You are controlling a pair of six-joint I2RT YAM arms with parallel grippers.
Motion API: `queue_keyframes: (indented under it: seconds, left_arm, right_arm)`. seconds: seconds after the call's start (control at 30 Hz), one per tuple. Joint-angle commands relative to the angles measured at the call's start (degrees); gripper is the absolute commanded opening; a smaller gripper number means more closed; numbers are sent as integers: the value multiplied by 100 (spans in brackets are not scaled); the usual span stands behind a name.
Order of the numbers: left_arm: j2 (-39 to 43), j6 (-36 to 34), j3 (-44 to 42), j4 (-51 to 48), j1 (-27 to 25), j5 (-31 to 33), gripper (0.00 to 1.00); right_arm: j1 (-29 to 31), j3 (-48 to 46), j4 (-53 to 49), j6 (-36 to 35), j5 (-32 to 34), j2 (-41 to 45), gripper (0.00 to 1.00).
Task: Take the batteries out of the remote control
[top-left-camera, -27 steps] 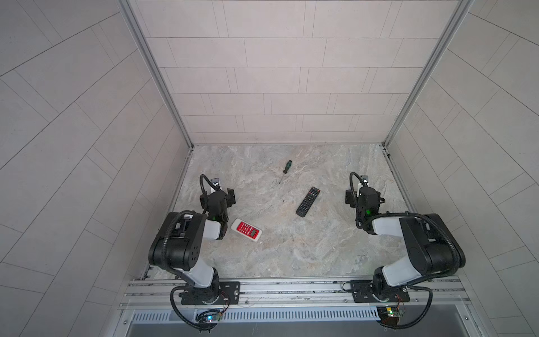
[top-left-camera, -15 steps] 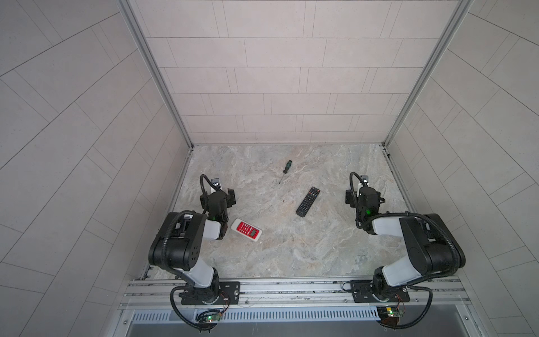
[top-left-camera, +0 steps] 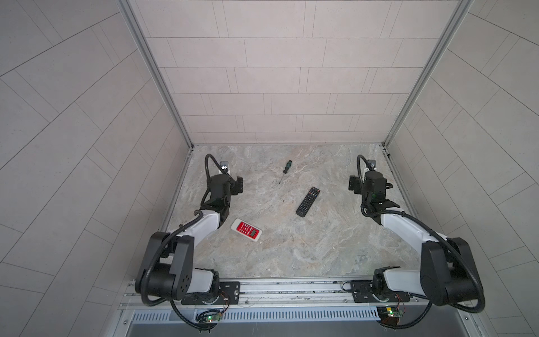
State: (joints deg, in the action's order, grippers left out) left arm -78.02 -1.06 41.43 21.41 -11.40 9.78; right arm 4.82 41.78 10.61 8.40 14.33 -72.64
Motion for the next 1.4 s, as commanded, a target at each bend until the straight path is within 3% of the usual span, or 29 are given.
queue_keyframes:
  seconds: [0.0,0.07,0.17,0.37,0.6,1.03,1.37]
  left_arm:
    - [-119,305,1028,-2136,-896,-370,99]
    - [-654,494,1672,-2554,-1677,-307,99]
    - [-1664,756,2647,-2979,-2525,-259,98]
    - [-3459,947,4460,-3978,-3350,-258,93]
    - [-4643,1144,5603,-4716,-3562,-400,92]
    - [-5660,1268,6688,-5583,-3703,-587,86]
    - [-6190,1610,7491,-6227,-3731,-530,62]
  right_arm:
    - [34,301,-2182,699,-150,318,100]
    - [33,430,-2897,1108,-105,524,100]
    - [32,461,-3521,1368,-558,918,100]
    - [32,268,-4125,1732,-1113,1785,98]
    - [37,-215,-3940,1802,-1527,2337,96]
    - [32,-227,-3885,1875,-1788,1920,95]
    - [30,-91,-3919,1868,-2082,1409,93]
